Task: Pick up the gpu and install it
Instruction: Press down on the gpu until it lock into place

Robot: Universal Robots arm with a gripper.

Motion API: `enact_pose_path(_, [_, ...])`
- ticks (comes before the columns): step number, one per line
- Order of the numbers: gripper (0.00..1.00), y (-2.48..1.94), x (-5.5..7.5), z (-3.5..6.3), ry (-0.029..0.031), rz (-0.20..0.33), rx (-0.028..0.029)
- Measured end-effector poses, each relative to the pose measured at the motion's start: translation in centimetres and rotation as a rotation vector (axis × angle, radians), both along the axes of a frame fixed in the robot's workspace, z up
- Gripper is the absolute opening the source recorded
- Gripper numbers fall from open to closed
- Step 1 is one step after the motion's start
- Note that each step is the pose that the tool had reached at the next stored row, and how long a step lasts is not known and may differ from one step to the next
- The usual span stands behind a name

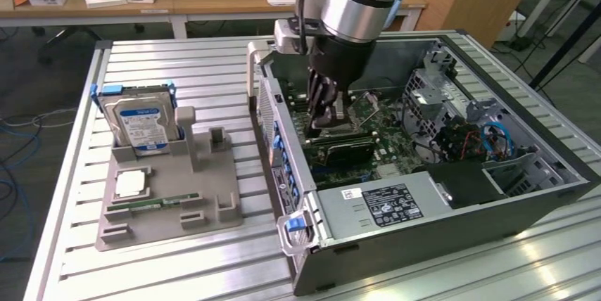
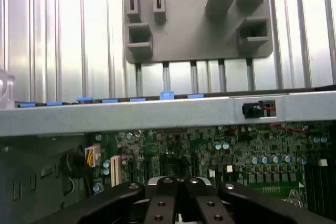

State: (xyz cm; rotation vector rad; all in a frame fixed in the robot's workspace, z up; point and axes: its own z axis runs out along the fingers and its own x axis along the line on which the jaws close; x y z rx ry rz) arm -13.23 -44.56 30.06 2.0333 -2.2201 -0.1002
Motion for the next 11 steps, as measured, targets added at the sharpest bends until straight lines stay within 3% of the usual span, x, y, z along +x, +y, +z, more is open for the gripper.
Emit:
enact_pose_path(3, [0.11, 0.01, -0.06, -0.01, 0.0064, -0.016, 0.0014])
enact_pose_path(11, [0.11, 0.00, -0.46, -0.14, 0.0076, -0.051, 0.0031])
